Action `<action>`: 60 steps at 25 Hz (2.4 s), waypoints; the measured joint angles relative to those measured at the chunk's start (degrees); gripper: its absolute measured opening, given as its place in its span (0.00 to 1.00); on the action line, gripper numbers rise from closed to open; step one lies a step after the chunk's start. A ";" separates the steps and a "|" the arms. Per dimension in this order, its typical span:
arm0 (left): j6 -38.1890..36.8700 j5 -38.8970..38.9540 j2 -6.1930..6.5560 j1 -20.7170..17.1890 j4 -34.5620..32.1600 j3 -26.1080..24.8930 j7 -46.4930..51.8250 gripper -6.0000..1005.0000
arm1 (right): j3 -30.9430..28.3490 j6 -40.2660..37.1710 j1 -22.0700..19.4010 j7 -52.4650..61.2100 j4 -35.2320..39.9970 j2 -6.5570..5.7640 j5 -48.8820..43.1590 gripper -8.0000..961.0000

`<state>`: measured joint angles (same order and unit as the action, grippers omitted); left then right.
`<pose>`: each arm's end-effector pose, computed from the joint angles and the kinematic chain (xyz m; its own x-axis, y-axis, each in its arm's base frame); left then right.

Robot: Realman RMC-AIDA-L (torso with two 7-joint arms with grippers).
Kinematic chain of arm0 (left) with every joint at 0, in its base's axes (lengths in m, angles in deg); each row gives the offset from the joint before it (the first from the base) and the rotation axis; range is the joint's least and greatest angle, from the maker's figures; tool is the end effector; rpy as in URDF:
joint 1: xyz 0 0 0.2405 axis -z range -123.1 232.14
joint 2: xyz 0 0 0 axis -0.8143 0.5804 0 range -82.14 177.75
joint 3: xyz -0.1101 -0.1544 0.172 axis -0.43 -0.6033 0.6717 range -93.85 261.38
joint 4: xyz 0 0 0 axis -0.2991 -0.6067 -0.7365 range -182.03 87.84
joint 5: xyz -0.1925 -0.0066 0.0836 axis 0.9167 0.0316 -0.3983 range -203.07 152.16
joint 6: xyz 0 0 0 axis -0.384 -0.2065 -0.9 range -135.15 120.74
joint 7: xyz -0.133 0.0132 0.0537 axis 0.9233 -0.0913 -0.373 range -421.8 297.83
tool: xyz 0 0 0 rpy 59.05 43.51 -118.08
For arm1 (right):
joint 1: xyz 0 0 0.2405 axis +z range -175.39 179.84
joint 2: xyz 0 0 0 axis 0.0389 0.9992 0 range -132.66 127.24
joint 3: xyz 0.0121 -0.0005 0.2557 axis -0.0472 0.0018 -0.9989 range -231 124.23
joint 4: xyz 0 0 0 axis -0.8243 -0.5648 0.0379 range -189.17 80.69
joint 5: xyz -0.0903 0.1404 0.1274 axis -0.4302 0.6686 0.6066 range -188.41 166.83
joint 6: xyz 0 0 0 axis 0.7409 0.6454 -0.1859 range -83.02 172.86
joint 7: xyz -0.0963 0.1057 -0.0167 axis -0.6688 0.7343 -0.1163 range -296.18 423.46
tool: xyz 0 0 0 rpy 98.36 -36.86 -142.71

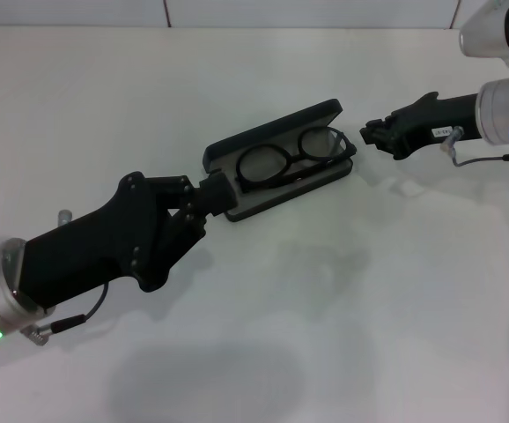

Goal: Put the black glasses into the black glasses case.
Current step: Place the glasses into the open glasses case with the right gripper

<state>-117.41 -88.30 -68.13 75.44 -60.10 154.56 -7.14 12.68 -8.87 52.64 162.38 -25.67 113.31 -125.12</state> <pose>-0.2546 0.2369 -0.0073 0.3870 0.1627 0.9076 0.3509 -0.9362 0.0182 0.1894 0.4385 -0.0463 0.9012 -0.3825 -0.2038 -0.4327 -0.8201 -0.3744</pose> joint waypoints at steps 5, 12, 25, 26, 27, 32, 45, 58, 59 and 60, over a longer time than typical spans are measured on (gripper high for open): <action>0.65 0.00 -0.03 0.10 0.00 0.11 0.00 0.05 | -0.03 0.84 0.81 -0.41 -1.83 0.11 0.58 0.09; 1.10 0.01 -0.08 0.09 0.00 0.13 0.00 0.05 | -0.01 1.43 2.33 -0.56 -4.14 0.18 0.88 0.09; 1.24 0.01 -0.17 0.09 0.00 0.13 0.00 0.05 | 1.83 0.91 3.58 -1.76 -6.73 0.17 5.02 0.09; 1.24 0.01 -0.17 0.09 -0.02 0.13 0.00 0.05 | 1.91 0.61 3.75 -1.77 -6.95 0.16 5.10 0.09; 1.24 0.01 -0.17 0.08 -0.04 0.13 0.00 0.05 | 1.95 0.34 3.92 -1.77 -7.15 0.16 5.12 0.09; 1.23 0.01 -0.16 0.10 -0.10 0.13 0.00 0.05 | 2.06 0.42 3.74 -1.81 -7.00 0.17 5.75 0.09; 1.28 0.01 -0.11 0.39 -0.09 -0.04 0.00 0.05 | 2.39 6.67 2.77 -3.26 -6.94 0.13 5.28 0.09; 2.00 0.01 -0.17 1.42 -0.09 -0.18 0.24 0.05 | 4.40 7.60 4.44 -3.68 -10.21 0.17 6.14 0.09; 2.02 0.01 -0.17 1.43 -0.09 -0.18 0.25 0.05 | 4.41 7.38 4.45 -3.75 -10.21 0.17 6.31 0.09; 2.04 0.01 -0.17 1.43 -0.09 -0.19 0.25 0.05 | 4.42 7.14 4.45 -3.84 -10.21 0.17 6.44 0.09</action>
<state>-115.37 -88.29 -68.30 76.86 -60.19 154.37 -6.89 17.10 -1.73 57.09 158.53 -35.88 113.48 -118.68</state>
